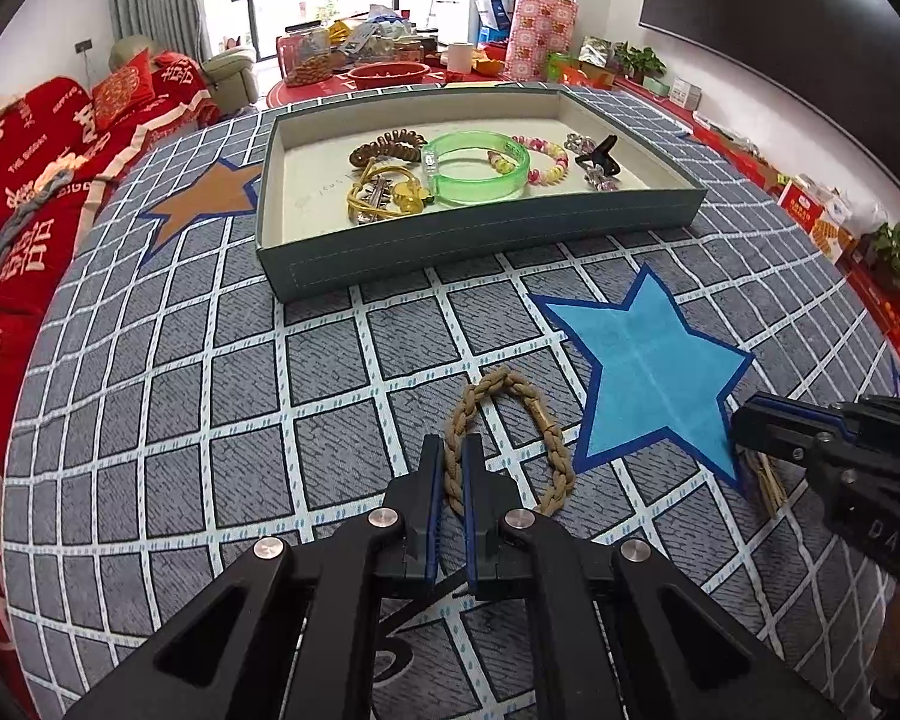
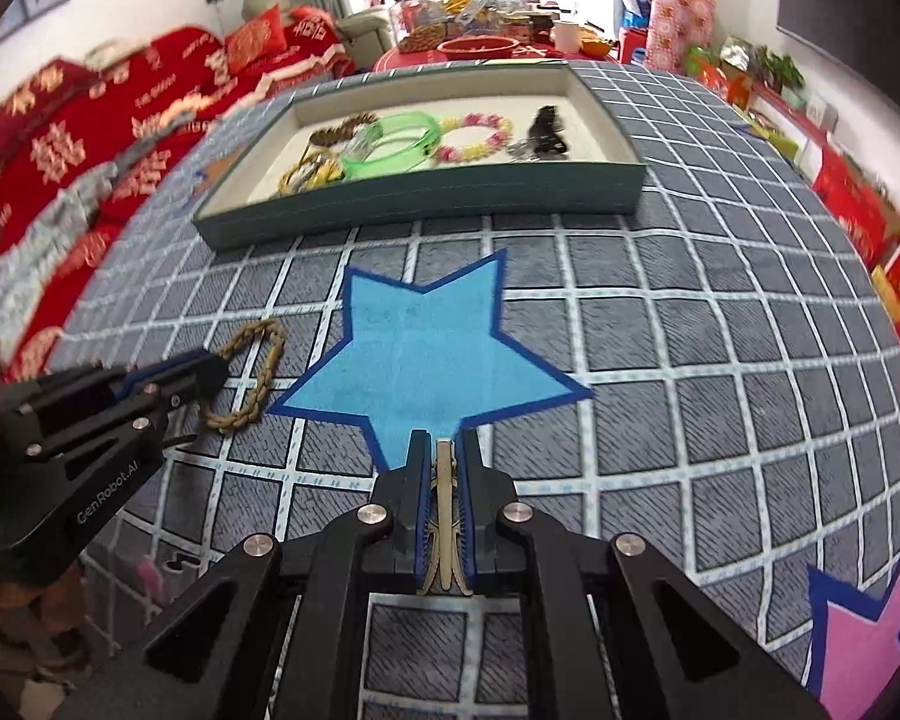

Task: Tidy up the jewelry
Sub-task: 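Grasp the braided bracelet with the left tool while the right grasps the beige hair ties, then carry both items into the tray while the right tool releases the beige hair ties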

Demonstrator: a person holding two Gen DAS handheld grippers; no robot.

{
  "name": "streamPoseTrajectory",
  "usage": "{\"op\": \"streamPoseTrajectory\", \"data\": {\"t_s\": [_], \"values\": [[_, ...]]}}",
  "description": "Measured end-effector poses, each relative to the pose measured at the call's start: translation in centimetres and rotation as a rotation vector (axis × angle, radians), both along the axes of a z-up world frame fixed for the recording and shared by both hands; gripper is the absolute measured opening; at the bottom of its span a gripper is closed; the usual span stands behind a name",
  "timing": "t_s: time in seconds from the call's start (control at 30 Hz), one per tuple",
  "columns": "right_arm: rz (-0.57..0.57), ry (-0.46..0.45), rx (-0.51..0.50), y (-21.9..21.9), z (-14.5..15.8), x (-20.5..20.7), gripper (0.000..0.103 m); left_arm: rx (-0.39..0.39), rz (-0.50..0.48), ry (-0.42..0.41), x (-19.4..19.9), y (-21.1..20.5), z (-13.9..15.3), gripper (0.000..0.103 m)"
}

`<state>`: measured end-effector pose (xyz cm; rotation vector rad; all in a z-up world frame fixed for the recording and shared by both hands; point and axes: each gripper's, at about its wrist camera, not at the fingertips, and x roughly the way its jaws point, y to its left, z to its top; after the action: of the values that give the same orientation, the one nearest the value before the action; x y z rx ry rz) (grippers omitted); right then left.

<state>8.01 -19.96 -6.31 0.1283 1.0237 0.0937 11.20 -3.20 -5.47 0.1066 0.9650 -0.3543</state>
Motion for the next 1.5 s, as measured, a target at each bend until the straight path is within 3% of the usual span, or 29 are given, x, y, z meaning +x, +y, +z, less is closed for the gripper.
{"op": "streamPoseTrajectory", "data": {"t_s": [0.37, 0.77, 1.5], "values": [[-0.06, -0.033, 0.127, -3.5, 2.0, -1.0, 0.009, -0.06, 0.008, -0.036, -0.9, 0.9, 2.4, 0.019], [-0.066, -0.077, 0.169, -4.4, 4.1, -0.9, 0.009, -0.095, 0.004, -0.077, -0.8, 0.9, 5.0, 0.019], [-0.053, -0.123, 0.252, -6.2, 7.2, 4.1, 0.009, -0.132, 0.026, -0.143, 2.7, 0.9, 8.1, 0.019]]}}
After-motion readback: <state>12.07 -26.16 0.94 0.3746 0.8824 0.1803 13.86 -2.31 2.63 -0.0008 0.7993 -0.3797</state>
